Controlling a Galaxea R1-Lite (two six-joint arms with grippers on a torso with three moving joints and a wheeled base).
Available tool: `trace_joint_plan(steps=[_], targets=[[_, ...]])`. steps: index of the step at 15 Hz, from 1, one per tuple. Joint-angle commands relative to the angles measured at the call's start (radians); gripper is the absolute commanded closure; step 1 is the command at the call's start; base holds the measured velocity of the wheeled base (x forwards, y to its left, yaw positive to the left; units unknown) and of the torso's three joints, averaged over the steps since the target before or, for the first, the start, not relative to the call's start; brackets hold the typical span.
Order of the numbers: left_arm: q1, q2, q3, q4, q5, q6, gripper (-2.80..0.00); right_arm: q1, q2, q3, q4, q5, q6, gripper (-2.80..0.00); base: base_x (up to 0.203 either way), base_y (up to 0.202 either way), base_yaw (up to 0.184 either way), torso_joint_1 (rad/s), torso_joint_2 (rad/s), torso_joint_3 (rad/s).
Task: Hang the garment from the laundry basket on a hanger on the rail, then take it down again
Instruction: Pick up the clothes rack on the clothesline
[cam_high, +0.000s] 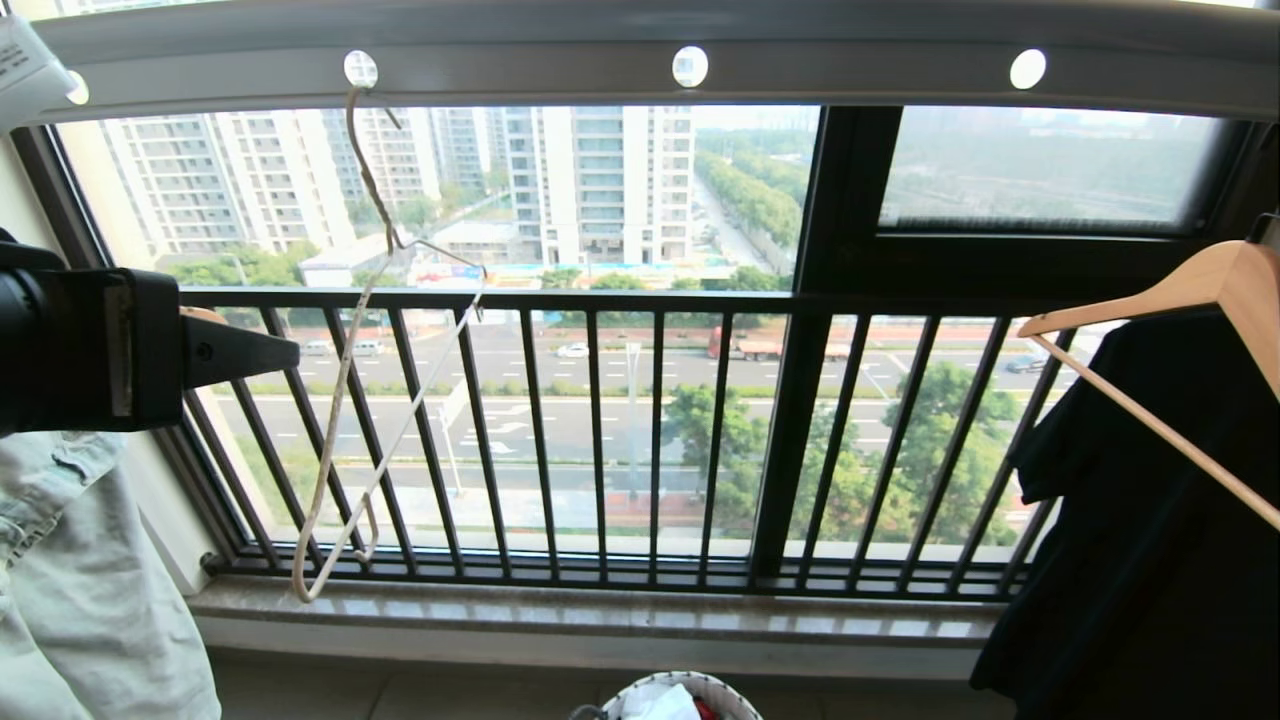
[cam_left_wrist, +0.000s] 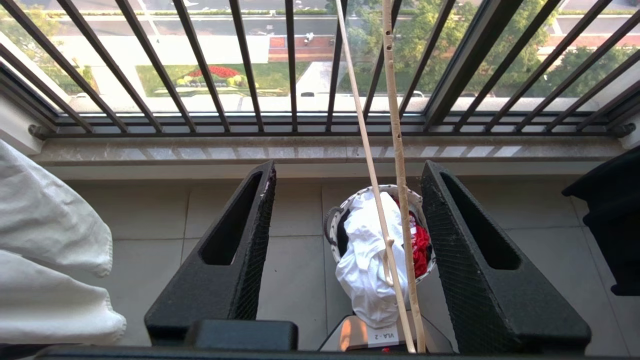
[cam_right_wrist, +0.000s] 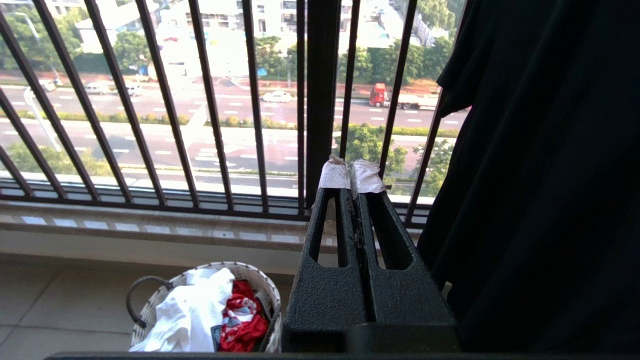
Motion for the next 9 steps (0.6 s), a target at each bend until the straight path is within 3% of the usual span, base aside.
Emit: trace_joint_plan(steps=[1,5,9], targets=[[-0.007,0.072,-0.026,-0.001,0.003,-0.005,-2.8,0.001,0.0,0.0,0.0,0.0,0.0,0.0,0.0,0.0,0.0,0.0,0.0,0.0],[-0.01,0.191,-0.107,-0.004,0.006,-0.063,-2.8,0.001,0.0,0.0,0.0,0.0,0.0,0.0,0.0,0.0,0.0,0.0,0.0,0.0],[-0.011,0.254,-0.111,-0.004,0.091,-0.086,-2.8,0.001,0.0,0.0,0.0,0.0,0.0,0.0,0.0,0.0,0.0,0.0,0.0,0.0]])
